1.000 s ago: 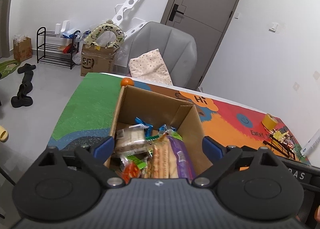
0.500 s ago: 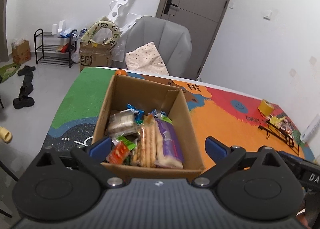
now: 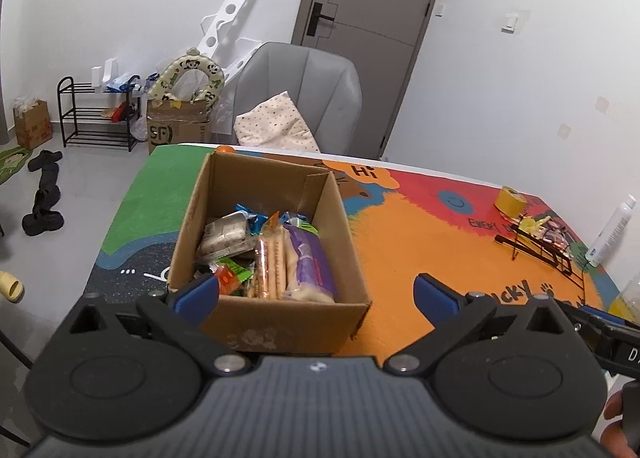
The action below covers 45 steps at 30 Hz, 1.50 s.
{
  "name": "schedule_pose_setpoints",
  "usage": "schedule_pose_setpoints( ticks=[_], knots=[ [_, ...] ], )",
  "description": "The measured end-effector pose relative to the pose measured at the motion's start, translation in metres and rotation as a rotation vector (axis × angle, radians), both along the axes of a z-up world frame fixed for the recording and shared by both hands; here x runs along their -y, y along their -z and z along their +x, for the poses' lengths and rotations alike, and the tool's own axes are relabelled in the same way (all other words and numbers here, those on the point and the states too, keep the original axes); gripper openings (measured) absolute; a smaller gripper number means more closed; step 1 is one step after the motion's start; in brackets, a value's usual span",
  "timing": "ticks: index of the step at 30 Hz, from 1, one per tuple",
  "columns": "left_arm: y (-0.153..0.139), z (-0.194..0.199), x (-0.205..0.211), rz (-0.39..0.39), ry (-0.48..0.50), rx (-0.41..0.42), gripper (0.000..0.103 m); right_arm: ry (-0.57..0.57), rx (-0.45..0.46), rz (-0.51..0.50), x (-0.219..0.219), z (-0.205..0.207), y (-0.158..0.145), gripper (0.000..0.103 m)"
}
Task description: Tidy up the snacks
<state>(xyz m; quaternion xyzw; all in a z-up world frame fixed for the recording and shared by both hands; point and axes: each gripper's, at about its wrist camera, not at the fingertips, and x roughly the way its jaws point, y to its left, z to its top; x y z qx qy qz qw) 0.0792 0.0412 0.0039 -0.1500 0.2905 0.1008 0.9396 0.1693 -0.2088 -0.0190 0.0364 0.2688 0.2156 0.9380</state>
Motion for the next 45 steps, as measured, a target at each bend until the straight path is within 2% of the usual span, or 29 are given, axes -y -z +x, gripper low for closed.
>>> schedule_pose_setpoints(
  ticks=[15, 24, 45],
  knots=[
    [-0.016, -0.029, 0.012, 0.03, 0.054, 0.027, 0.103, 0.053, 0.037, 0.001, 0.023, -0.03, -0.014, 0.103],
    [-0.027, -0.059, 0.013, 0.08, 0.076, 0.042, 0.103, 0.067, 0.055, 0.0, 0.036, -0.051, -0.023, 0.103],
    [-0.047, -0.088, 0.015, 0.13, 0.121, 0.075, 0.103, 0.015, 0.119, -0.035, 0.028, -0.08, -0.04, 0.103]
  ],
)
